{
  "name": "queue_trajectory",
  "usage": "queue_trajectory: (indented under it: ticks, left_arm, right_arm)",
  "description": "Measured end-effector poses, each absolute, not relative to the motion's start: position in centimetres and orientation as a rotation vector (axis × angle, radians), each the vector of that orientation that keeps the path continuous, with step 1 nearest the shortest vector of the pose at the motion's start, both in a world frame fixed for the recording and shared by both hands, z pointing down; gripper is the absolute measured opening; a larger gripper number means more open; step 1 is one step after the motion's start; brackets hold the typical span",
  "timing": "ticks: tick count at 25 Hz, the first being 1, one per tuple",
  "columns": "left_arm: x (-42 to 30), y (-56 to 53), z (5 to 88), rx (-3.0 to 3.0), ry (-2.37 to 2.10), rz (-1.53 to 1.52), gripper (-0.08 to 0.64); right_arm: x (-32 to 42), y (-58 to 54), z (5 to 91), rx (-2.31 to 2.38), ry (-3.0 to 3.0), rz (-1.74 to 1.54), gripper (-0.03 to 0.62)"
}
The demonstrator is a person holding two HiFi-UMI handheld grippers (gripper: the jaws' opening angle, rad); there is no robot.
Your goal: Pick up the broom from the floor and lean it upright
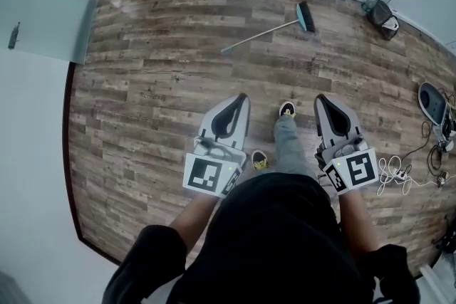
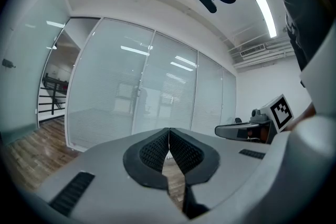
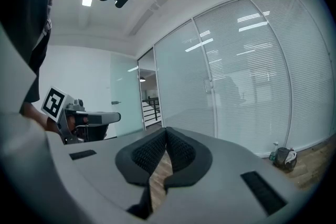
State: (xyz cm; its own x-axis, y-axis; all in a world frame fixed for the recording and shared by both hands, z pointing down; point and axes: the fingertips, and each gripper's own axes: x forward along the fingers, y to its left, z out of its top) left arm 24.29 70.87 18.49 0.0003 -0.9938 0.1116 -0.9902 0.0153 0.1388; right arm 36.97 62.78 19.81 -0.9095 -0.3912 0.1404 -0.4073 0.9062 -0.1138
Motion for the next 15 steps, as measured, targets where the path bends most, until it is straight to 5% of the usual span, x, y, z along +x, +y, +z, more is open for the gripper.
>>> queue_trajectory:
  ticks: [15]
  left_arm:
    - [19.6, 51.4, 17.0, 2.0, -2.173, 0.064, 0.023]
  right_arm:
    - [34.3, 42.3, 21.8, 0.563, -2.945, 0.417, 0.017]
